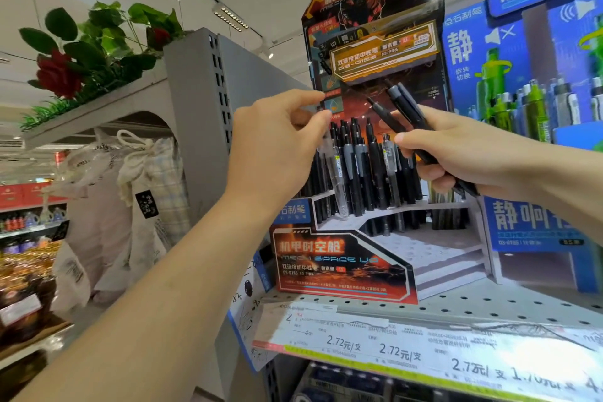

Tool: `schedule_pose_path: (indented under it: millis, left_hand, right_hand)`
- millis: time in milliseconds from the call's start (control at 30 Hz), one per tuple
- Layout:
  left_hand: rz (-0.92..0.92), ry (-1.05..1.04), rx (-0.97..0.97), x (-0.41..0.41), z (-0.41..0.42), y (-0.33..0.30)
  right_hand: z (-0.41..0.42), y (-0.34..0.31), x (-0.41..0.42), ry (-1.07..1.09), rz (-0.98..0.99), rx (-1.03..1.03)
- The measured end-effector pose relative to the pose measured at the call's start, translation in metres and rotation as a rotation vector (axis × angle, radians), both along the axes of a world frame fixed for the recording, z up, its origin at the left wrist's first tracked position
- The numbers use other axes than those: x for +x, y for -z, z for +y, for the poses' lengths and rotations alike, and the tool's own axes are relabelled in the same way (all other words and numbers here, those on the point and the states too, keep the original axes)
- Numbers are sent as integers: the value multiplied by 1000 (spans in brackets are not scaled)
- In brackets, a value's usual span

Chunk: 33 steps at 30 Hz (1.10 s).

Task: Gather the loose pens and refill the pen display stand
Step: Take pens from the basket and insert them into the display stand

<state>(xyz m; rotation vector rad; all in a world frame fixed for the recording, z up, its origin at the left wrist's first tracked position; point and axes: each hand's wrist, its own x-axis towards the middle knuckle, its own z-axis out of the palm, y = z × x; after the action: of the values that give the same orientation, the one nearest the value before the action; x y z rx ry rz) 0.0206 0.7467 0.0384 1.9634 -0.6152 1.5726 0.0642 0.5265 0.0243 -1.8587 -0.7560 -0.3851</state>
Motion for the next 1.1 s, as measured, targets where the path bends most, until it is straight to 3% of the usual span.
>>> schedule_pose_path:
  millis: [167, 333, 467, 667, 867, 1000, 1100]
  left_hand:
    - [-22, -151, 133, 2, -3, -3]
    - [61, -76, 75, 6, -6, 3]
    - [74, -143, 132, 6, -12, 9]
    - [273, -367, 340, -1, -18, 11]
    - [471, -417, 347, -5, -8, -4]
    - [616, -331, 407, -3, -7, -13]
    - [652, -77, 250, 1, -3, -11]
  right_hand:
    - [0, 1, 2, 12, -12, -53]
    - [-1, 1, 2, 45, -12, -100]
    - [1, 2, -2, 45, -2, -91]
    - [4, 1, -7, -23, 67, -13]
    - [5, 2, -8, -25, 35, -22]
    - [5, 3, -9, -70, -12, -74]
    - [6, 3, -7, -42, -68, -189]
